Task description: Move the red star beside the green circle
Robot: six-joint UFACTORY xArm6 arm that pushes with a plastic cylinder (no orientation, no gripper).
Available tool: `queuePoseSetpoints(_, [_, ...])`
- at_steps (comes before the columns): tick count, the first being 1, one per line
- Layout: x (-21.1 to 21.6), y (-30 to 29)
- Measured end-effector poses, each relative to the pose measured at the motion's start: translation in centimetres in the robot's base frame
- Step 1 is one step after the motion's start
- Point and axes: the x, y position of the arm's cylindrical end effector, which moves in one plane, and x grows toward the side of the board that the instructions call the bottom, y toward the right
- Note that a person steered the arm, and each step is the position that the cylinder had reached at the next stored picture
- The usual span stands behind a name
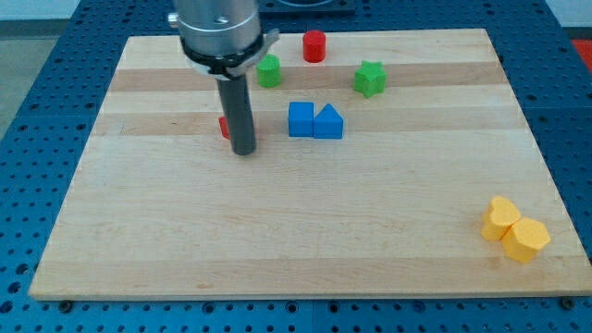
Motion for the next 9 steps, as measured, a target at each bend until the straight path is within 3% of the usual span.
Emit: queuePoseSetpoints(9, [-12.5,-1.9])
